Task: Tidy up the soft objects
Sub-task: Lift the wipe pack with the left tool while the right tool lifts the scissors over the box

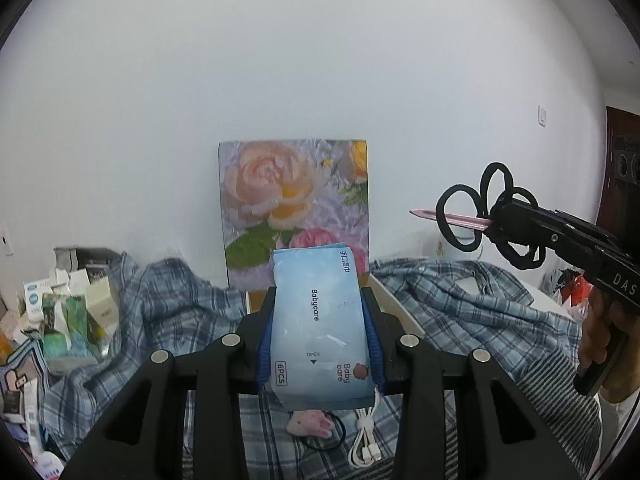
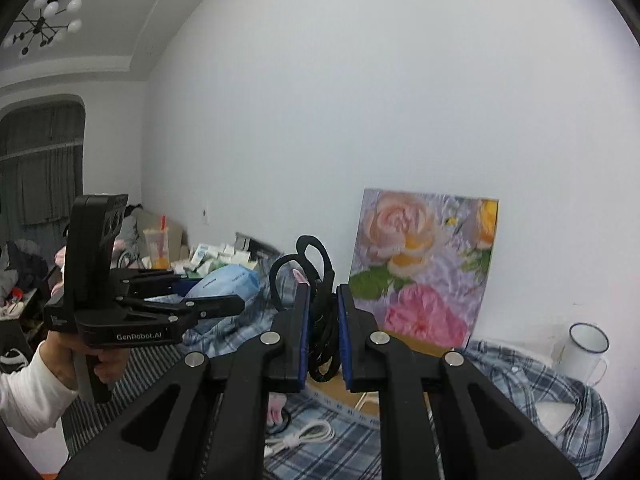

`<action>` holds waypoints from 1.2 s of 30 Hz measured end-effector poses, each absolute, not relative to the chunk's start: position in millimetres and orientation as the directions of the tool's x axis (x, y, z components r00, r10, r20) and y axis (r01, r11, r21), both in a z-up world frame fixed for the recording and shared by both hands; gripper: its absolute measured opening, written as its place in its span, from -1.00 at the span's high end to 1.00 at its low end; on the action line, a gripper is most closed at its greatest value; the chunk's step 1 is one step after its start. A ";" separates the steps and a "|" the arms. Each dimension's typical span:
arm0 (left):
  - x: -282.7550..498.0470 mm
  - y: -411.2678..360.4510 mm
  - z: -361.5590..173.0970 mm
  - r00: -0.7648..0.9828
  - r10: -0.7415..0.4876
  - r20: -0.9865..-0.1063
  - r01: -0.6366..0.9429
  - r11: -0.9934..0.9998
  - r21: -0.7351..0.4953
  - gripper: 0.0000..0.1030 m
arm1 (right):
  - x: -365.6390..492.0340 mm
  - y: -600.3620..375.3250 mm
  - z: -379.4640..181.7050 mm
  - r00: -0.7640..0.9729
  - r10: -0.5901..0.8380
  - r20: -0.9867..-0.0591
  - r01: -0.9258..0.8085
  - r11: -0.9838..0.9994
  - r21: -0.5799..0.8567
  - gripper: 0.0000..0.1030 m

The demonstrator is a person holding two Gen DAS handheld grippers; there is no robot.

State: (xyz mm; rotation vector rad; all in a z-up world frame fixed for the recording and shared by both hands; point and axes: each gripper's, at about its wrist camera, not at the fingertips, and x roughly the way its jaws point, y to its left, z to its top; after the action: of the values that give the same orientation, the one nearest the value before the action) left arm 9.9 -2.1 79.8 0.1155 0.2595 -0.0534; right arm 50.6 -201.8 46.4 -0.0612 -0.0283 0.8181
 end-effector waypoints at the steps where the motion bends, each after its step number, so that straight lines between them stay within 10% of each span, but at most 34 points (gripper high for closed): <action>1: 10.4 -3.2 83.7 0.967 -0.037 -0.253 0.066 0.992 0.109 0.22 | 50.5 -202.5 50.0 0.681 0.733 0.011 -0.731 0.680 -0.063 0.77; 36: 102.3 -16.1 165.1 0.984 -0.035 -0.175 0.059 0.990 0.129 0.22 | 90.4 -181.8 137.1 0.680 0.717 0.153 -0.722 0.691 -0.028 0.77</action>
State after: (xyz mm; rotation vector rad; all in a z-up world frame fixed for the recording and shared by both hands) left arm 102.3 -16.1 165.1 0.1345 0.1734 -0.0474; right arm 90.4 -181.8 137.1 0.0361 -0.1567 0.8076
